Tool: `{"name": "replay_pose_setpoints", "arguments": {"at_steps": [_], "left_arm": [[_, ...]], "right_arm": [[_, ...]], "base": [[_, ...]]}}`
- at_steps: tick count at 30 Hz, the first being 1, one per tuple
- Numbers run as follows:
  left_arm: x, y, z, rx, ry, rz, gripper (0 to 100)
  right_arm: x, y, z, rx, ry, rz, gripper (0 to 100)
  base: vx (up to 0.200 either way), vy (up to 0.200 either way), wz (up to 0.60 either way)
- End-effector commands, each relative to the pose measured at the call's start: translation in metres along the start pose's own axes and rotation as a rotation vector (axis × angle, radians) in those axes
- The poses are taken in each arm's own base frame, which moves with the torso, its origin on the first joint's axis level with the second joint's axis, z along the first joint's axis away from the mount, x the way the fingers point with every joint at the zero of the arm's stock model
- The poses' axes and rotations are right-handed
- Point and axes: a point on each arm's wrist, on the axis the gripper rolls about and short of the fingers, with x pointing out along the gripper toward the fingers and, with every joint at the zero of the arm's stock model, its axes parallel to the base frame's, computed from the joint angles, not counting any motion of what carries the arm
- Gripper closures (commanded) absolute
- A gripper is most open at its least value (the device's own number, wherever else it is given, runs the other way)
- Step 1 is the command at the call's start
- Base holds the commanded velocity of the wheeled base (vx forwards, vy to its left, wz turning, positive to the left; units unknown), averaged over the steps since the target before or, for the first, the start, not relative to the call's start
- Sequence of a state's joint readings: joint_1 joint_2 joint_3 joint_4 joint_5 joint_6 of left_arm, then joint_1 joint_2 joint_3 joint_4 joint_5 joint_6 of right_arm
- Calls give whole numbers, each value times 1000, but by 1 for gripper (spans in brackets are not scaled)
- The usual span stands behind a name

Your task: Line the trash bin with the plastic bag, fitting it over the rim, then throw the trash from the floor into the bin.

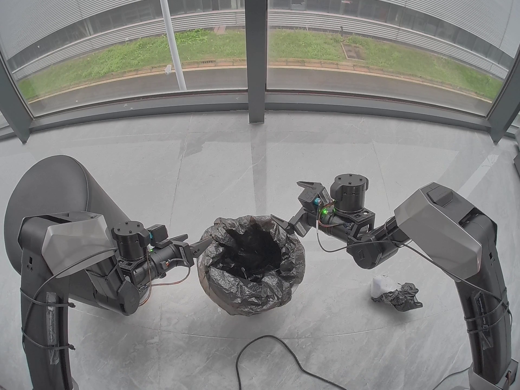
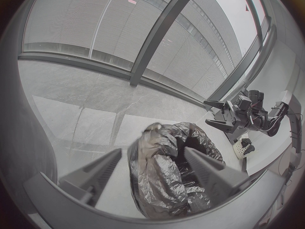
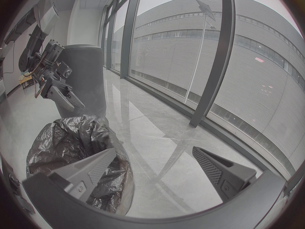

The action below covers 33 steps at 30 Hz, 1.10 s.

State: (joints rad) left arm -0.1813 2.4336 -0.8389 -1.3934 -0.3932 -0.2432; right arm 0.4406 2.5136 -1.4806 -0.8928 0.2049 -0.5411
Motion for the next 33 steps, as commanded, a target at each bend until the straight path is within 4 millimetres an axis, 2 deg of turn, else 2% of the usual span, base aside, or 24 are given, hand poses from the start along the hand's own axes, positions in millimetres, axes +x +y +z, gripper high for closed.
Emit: {"name": "replay_pose_setpoints", "arguments": {"at_steps": [1,5,11,16,20,33], "left_arm": [[1,3,-6,-6,11,7,0],[3,6,-9,-5,12,13,0],[3,18,-18,-16,20,79,0],[2,25,-24,-25,22,132,0],[0,29,-26,-30,27,144,0],[7,39,-53,-51,79,158,0]], "right_arm": [[-1,-2,0,0,2,-4,0],[-2,0,-2,4,11,1,0],[-8,-2,4,12,9,-2,0],[-20,4,-8,27,62,26,0],[-21,5,-8,27,61,28,0],[-28,4,3,25,48,29,0]], "base": [[0,0,0],[0,0,0],[0,0,0],[0,0,0],[0,0,0],[0,0,0]]}}
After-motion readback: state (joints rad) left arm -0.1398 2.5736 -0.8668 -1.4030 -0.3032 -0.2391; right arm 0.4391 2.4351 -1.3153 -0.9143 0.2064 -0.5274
